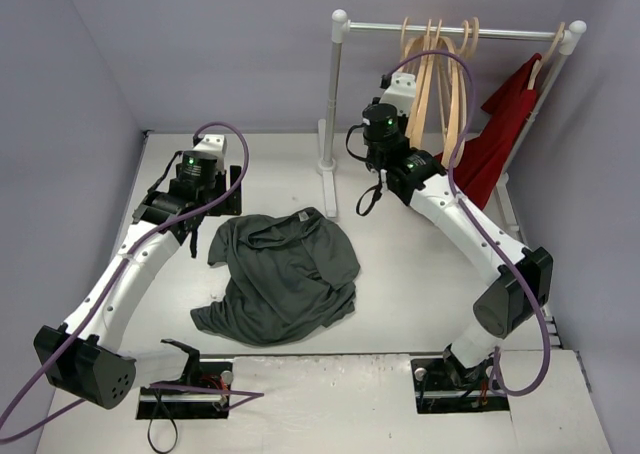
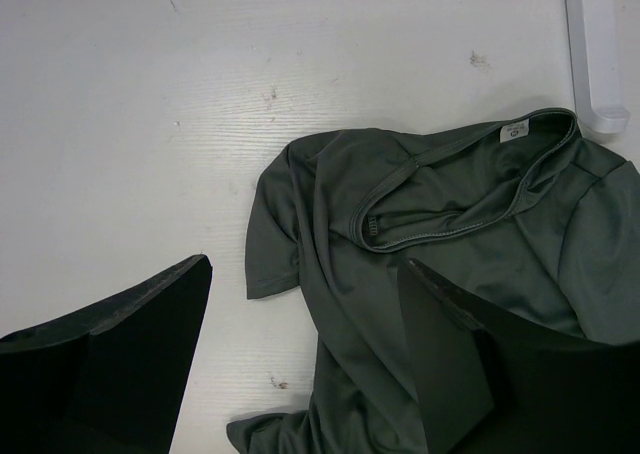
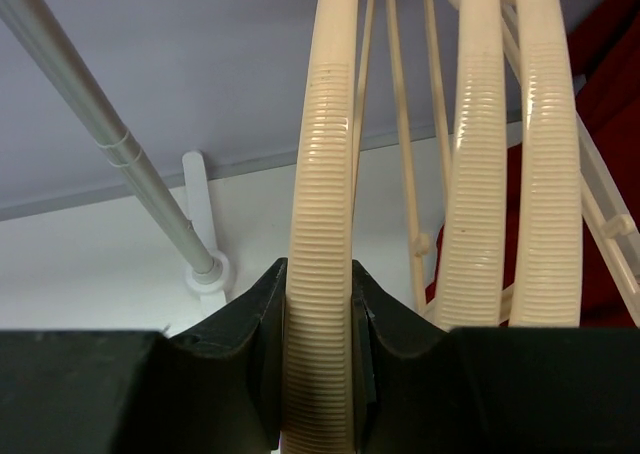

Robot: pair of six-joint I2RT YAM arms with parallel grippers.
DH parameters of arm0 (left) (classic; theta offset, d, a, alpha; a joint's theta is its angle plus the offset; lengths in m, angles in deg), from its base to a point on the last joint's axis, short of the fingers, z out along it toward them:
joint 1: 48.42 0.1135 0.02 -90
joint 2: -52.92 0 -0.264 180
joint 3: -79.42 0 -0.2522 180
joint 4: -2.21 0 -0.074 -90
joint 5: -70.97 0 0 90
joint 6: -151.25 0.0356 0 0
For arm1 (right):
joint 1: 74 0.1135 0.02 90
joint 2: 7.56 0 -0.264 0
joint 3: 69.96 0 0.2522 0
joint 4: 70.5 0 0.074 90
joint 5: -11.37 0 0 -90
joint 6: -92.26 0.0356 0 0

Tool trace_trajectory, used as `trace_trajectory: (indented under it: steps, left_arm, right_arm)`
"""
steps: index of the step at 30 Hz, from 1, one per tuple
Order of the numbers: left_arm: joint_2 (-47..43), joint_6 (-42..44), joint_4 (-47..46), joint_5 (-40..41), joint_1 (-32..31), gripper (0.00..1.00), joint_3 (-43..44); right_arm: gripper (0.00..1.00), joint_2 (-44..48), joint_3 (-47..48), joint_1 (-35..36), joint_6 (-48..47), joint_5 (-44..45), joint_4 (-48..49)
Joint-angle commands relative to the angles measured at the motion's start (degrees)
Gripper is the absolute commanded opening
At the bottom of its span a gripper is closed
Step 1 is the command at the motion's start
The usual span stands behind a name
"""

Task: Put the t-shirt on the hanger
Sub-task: Pick up the hanger from the clothesline.

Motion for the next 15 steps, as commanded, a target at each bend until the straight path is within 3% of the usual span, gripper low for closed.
trace_trajectory:
  steps: [1,15]
  left_arm:
    - [-0.11,0.22,-1.59,-0.61,0.37,0.71,0.46]
    - [-0.04,0.32,-1.59,-1.00,0.37,0.71,0.55]
  right_arm:
    - [0.00,3.86,-0.27,-1.03,-1.19,-1.18,3.80]
    - [0.00,9.27,3.21,-1.02,-6.26,-8.99,4.15]
